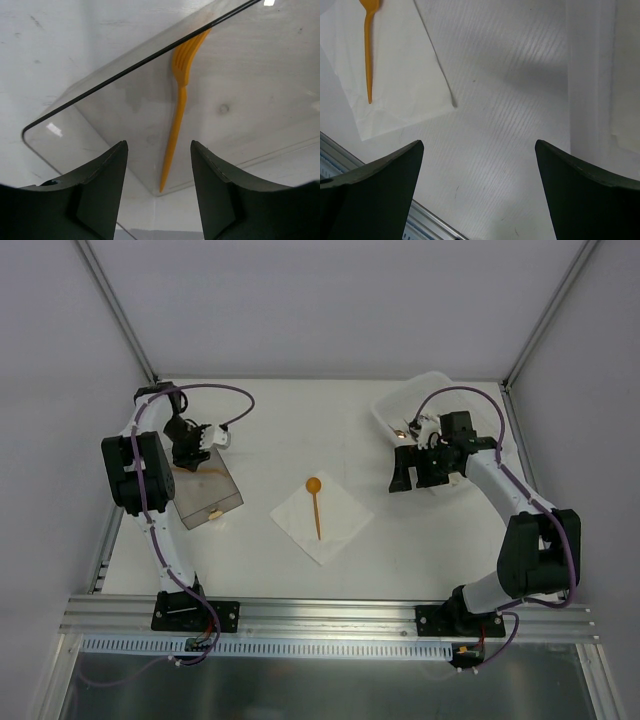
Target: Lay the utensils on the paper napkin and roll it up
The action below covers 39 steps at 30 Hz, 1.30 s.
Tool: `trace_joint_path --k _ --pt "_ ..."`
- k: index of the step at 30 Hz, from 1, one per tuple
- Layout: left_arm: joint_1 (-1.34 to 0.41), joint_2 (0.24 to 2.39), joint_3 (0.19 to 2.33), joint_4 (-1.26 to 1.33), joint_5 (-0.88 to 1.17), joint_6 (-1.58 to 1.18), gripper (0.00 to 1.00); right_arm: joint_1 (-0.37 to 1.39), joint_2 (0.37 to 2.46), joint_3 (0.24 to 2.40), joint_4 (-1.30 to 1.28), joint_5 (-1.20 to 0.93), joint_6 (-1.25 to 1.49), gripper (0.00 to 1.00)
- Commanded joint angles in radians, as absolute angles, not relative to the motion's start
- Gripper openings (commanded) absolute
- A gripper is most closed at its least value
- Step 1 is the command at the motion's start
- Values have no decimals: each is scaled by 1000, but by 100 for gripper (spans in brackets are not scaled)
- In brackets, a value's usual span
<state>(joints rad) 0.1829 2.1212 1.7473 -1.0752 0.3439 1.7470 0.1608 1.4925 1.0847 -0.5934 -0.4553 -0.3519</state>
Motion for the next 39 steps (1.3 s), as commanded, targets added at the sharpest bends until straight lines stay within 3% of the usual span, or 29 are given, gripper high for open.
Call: trace_joint_path --k 1,10,11,22,31,36,38,39 --pt "186 2121 1712 -1091 342 1802 54 140 1505 1097 -611 -459 -373 99" --pt "196 2134 1646 -1028 330 1801 46 127 1511 1097 -612 -463 -368 99" --pt "198 2140 1646 -1022 330 1793 40 127 1512 1097 -611 -462 -368 99" --pt "187 2097 1542 -956 310 1796 12 121 1513 1126 -629 -480 -379 99" --pt "184 1829 1462 -946 408 1747 0 159 1448 1187 -632 -618 -324 99" --pt "204 1658 1551 -950 524 1564 0 222 1398 1223 -585 -598 -256 99" --pt "204 1643 1686 -948 610 1385 0 239 1359 1220 -539 -577 -212 99" --pt "204 1650 1751 -950 639 1130 0 247 1344 1218 -490 -542 -165 99"
